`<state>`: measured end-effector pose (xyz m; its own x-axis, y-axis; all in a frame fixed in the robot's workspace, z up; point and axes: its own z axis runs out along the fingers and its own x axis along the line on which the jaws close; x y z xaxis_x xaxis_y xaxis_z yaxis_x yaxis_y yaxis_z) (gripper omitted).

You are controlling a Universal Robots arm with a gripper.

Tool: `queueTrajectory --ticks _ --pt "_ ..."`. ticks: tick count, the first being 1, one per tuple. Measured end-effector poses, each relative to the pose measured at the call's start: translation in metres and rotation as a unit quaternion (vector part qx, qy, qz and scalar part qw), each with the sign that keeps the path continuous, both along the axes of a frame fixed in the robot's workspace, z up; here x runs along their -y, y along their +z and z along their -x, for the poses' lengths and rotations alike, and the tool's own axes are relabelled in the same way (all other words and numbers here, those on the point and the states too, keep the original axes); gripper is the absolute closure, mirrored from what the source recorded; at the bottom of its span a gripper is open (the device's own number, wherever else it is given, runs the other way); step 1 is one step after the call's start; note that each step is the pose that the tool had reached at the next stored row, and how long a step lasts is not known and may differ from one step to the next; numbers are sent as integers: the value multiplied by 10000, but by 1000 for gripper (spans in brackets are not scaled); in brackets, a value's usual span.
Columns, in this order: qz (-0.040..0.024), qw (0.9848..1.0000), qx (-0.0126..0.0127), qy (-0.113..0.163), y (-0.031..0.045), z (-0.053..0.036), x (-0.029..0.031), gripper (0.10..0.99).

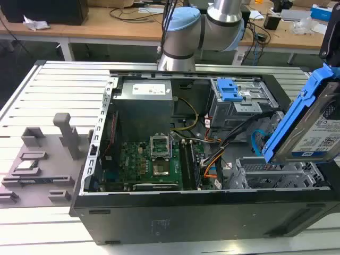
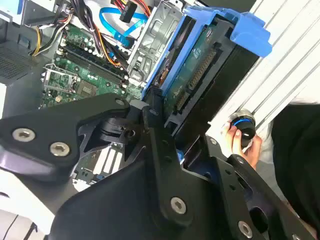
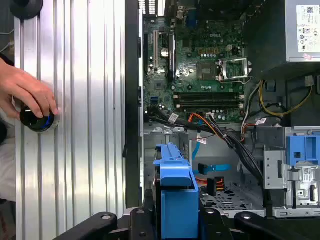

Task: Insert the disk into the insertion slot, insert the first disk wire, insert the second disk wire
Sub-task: 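Insert the disk into the insertion slot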

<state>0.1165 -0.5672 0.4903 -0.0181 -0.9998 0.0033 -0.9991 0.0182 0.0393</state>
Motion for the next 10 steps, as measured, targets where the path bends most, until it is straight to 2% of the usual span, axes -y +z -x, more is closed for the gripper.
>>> queueTrajectory --ticks 2,6,10 --pt "-1 10000 0 -1 -88 9 -4 722" --pt "-2 10000 0 0 -116 23 -6 722" --pt "-2 10000 0 0 -206 39 -50 722"
